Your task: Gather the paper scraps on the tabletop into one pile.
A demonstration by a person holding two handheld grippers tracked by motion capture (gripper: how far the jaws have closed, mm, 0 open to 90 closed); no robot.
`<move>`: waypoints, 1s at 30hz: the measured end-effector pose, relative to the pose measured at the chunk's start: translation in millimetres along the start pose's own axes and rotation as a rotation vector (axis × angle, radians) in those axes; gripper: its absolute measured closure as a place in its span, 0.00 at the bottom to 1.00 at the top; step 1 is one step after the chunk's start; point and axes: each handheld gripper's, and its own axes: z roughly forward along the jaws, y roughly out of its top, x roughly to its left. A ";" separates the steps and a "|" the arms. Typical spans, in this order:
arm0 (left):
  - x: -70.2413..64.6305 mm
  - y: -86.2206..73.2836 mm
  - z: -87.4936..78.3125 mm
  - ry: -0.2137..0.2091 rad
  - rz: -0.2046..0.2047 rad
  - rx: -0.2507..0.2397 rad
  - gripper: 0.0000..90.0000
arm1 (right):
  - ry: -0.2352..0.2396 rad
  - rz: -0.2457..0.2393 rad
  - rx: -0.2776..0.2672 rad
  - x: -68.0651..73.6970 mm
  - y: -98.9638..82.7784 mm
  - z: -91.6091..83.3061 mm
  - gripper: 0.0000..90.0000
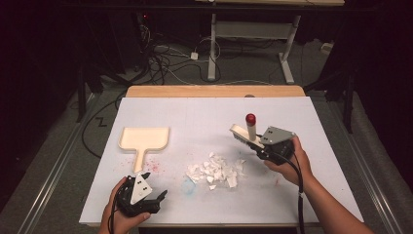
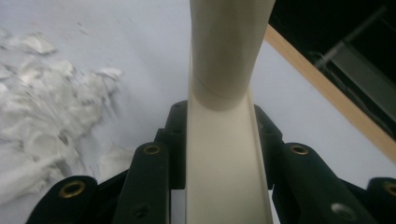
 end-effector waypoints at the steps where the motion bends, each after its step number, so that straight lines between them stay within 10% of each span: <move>1: 0.2 0.2 -0.7 0.002 0.002 -0.002 0.22 | -0.002 0.008 0.014 0.7 -4.3 -1.6 0.75; 11: -1.0 2.5 -5.3 0.037 0.049 -0.041 0.22 | -0.050 0.106 0.071 22.3 -33.7 -9.5 0.75; 30: -3.6 4.6 -0.3 0.004 0.058 -0.019 0.23 | 0.015 0.195 0.025 82.1 1.1 10.8 0.75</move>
